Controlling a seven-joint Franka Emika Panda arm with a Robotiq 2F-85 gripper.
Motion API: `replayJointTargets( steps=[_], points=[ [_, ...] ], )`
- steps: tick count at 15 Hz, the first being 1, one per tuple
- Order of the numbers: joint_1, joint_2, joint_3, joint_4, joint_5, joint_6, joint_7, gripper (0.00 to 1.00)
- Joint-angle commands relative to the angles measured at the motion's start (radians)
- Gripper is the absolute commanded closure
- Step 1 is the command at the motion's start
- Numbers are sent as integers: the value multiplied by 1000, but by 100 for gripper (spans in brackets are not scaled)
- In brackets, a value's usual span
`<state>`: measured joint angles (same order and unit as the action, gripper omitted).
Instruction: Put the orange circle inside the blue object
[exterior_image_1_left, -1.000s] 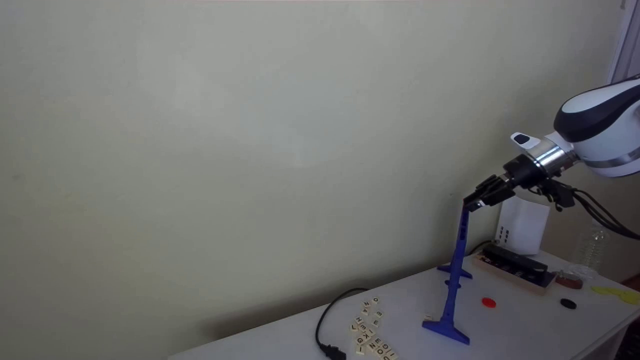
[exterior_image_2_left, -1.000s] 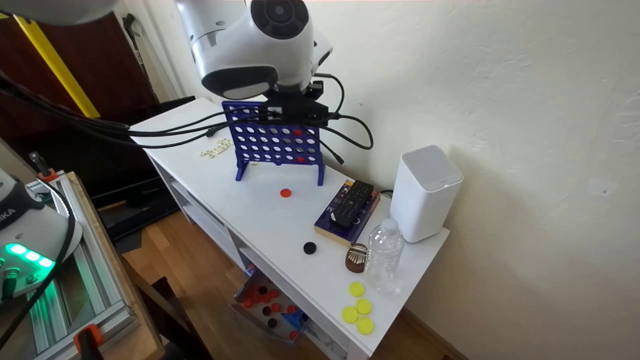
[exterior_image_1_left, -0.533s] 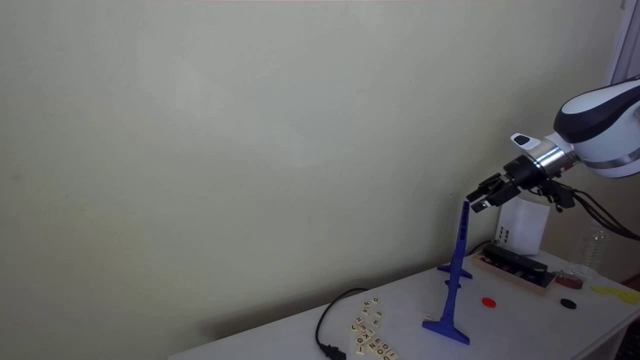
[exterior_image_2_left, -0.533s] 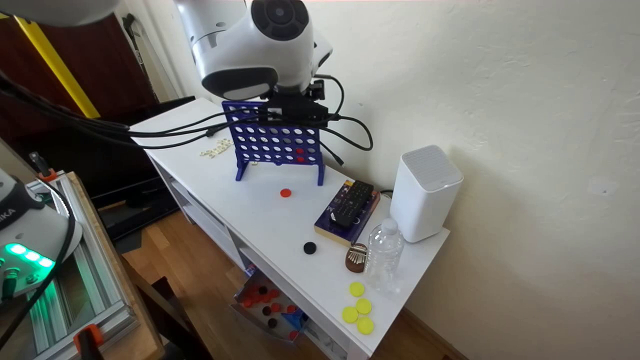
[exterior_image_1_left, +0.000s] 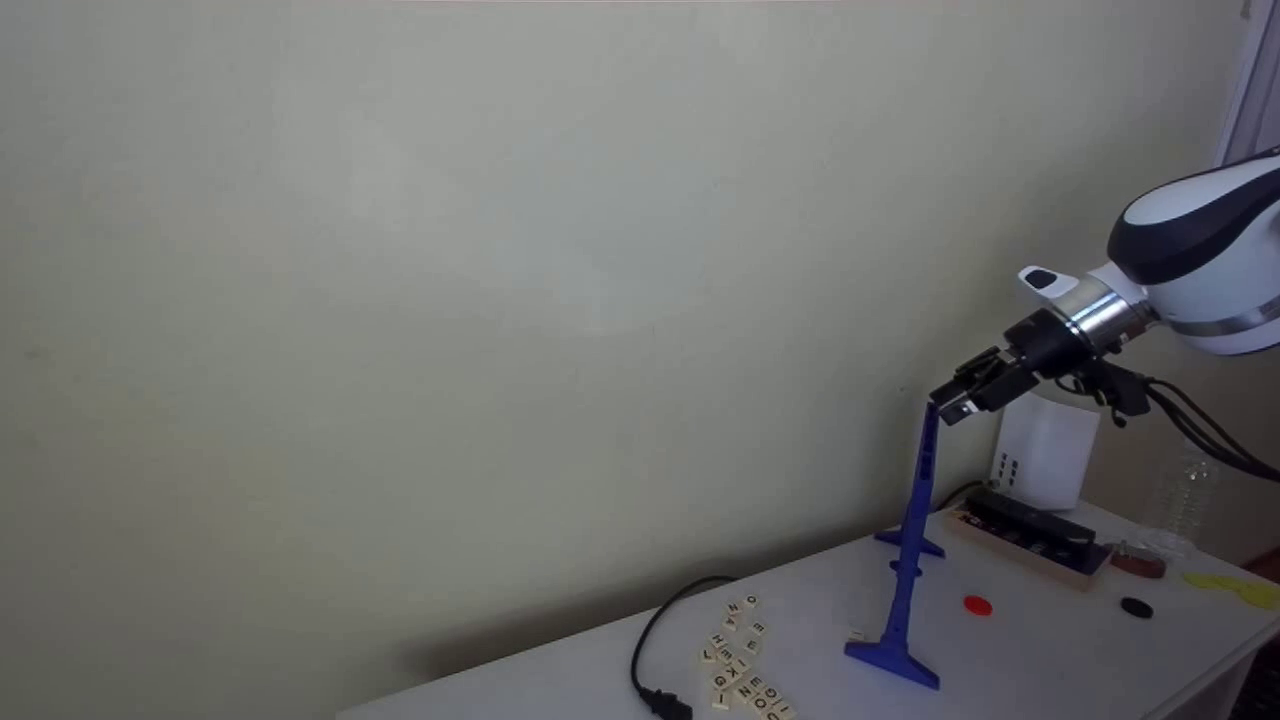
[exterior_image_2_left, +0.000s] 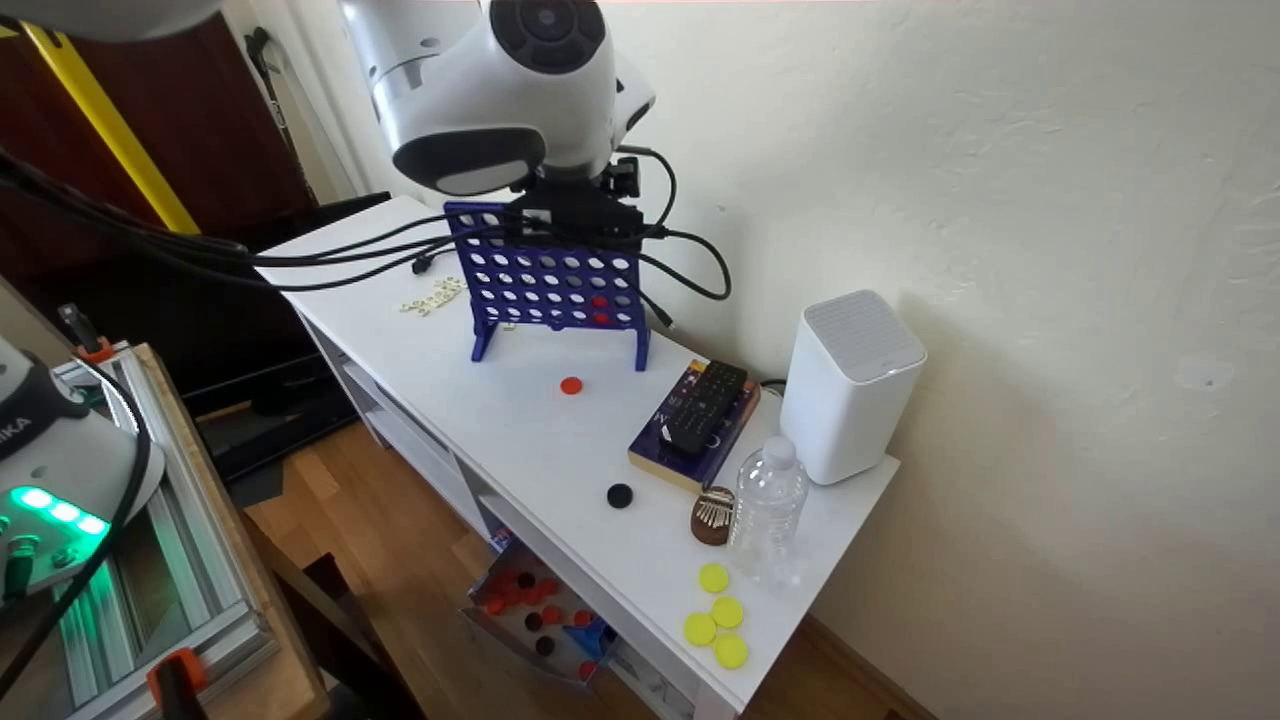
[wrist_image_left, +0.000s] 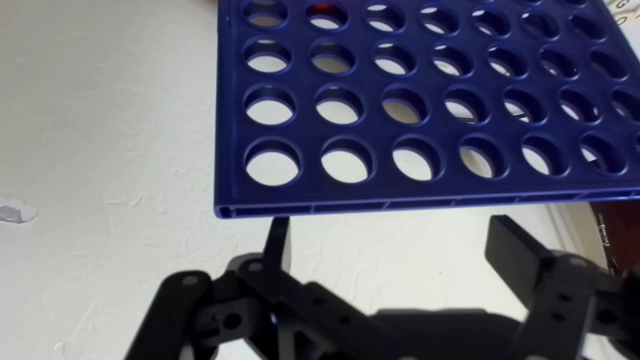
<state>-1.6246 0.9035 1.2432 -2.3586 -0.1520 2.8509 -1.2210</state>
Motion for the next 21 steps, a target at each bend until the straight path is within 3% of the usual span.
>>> replayJointTargets(
  steps=[1,9,15,21],
  points=[
    [-47,-13,45,-41,40,-2,67,0],
    [-118,-101,108,-155,37,111,310,0],
    [-175,-266,156,-256,6,255,529,0],
    [-224,-498,214,-285,-22,224,755,0]
  ],
)
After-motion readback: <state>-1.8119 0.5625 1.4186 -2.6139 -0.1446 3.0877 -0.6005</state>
